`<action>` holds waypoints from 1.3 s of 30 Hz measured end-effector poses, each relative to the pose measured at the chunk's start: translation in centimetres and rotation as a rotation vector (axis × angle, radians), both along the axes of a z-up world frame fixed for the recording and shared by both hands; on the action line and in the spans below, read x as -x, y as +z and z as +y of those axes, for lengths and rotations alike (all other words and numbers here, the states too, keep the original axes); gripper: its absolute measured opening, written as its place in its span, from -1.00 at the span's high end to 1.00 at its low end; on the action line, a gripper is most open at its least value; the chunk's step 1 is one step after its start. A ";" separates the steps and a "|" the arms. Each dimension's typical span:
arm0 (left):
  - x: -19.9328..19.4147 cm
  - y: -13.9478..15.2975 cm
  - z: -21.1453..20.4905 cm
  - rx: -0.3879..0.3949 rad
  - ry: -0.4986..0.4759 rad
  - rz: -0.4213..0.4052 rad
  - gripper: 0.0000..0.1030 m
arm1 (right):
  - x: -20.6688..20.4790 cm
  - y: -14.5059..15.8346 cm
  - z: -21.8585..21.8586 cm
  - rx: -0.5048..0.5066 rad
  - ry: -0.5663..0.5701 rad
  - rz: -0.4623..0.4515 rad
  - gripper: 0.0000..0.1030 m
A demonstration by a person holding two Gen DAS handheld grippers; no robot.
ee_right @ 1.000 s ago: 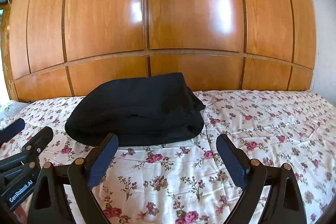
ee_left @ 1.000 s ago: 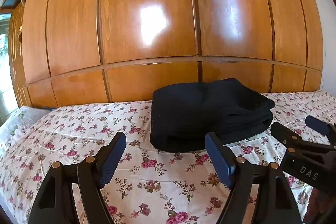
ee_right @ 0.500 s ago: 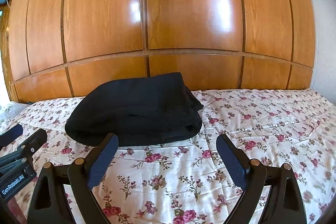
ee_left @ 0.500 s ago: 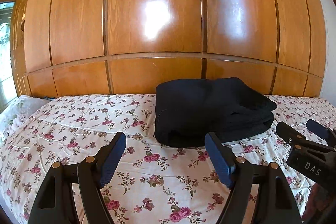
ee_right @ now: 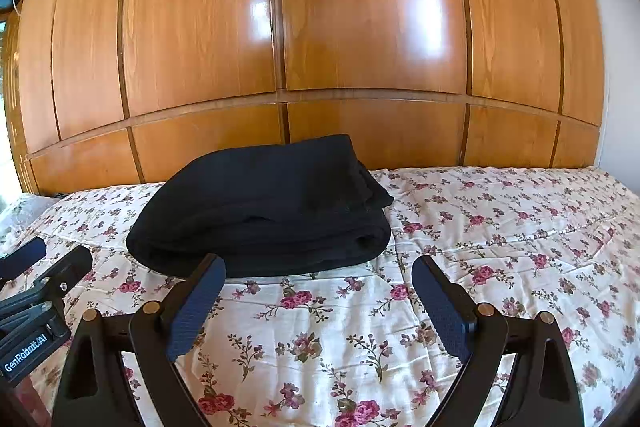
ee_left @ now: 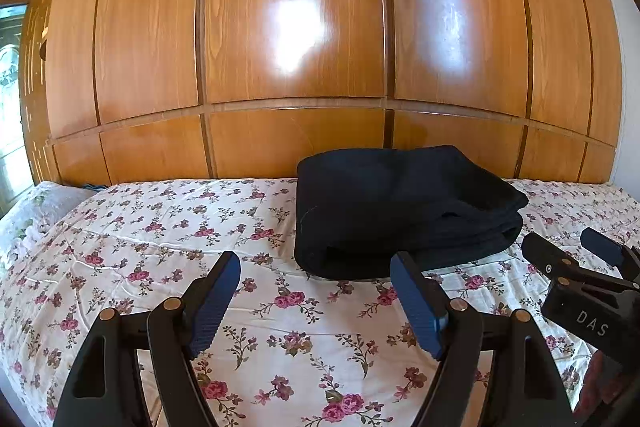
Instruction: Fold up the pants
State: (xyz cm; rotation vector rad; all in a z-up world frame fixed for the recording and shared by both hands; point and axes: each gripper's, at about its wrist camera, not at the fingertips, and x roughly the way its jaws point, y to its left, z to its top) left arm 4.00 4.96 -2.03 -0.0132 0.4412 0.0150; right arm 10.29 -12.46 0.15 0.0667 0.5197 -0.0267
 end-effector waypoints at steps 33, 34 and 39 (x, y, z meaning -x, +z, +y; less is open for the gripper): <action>-0.3 -0.5 0.1 0.013 -0.010 0.038 -0.53 | -0.1 -0.4 -0.2 -0.004 -0.002 0.021 -0.84; -0.3 -0.5 0.1 0.013 -0.008 0.039 -0.53 | -0.1 -0.4 -0.2 -0.006 0.000 0.021 -0.84; -0.4 -0.6 0.1 0.017 -0.007 0.046 -0.53 | -0.2 -0.4 -0.2 -0.005 0.003 0.023 -0.84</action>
